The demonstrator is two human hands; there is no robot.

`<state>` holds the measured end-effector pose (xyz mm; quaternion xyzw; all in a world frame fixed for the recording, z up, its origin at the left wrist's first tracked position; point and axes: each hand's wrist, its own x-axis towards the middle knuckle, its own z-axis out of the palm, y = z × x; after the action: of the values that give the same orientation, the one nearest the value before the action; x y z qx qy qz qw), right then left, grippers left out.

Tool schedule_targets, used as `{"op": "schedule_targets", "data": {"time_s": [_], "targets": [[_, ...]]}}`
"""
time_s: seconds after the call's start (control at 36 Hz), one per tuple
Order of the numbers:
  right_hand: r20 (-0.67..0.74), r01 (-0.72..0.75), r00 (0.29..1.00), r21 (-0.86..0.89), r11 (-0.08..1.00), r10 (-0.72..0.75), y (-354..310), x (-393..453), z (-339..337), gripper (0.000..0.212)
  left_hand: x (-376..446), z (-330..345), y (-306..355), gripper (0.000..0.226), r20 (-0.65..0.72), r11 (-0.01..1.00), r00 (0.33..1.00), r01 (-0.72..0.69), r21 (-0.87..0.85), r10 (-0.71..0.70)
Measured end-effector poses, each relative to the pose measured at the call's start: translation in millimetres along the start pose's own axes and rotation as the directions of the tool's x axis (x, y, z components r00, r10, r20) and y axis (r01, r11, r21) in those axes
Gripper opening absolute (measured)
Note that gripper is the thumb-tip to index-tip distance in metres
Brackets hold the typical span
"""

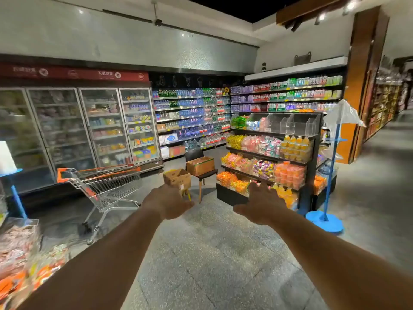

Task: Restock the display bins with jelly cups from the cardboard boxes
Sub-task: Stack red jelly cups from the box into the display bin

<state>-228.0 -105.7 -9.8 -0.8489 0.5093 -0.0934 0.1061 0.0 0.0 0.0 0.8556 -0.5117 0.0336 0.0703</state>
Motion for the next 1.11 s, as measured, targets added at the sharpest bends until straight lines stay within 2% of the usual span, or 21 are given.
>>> {"op": "schedule_targets", "data": {"time_s": [0.14,0.28,0.42,0.58,0.72,0.89,0.97,1.11], "targets": [[0.016,-0.016,1.000,0.036,0.999,0.016,-15.8,91.7,13.2,0.093,91.2,12.4,-13.8,0.057,0.051,0.999,0.998,0.043,-0.001,-0.043],[0.035,-0.006,0.999,0.012,1.000,0.006,-24.7,197.1,31.8,0.096,188.0,33.3,-20.0,0.043,0.077,0.998,0.996,0.052,-0.028,-0.050],[0.060,-0.005,0.998,0.006,1.000,0.005,-23.6,312.5,57.5,0.099,305.3,70.0,-24.2,0.050,0.094,0.998,0.995,0.037,-0.044,-0.033],[0.100,0.023,0.995,0.028,0.999,-0.026,-16.3,464.1,79.2,0.093,452.2,102.0,-25.0,0.063,0.092,0.996,0.993,0.083,-0.035,-0.080],[0.144,0.017,0.989,0.027,0.999,-0.021,-19.8,591.8,86.9,0.091,569.1,122.3,-33.2,0.058,0.123,0.992,0.985,0.121,-0.026,-0.117],[0.160,0.038,0.986,0.042,0.998,-0.044,-35.8,743.6,112.2,0.084,715.4,152.9,-58.0,0.065,0.148,0.985,0.976,0.170,-0.032,-0.163],[0.174,0.028,0.984,0.021,0.999,-0.032,-44.6,818.7,130.1,0.086,791.1,172.1,-73.1,0.068,0.164,0.987,0.976,0.154,-0.039,-0.146],[0.169,0.007,0.986,0.017,1.000,-0.009,-65.9,944.9,153.4,0.087,926.8,191.8,-100.3,0.061,0.180,0.992,0.978,0.117,-0.039,-0.109]]}}
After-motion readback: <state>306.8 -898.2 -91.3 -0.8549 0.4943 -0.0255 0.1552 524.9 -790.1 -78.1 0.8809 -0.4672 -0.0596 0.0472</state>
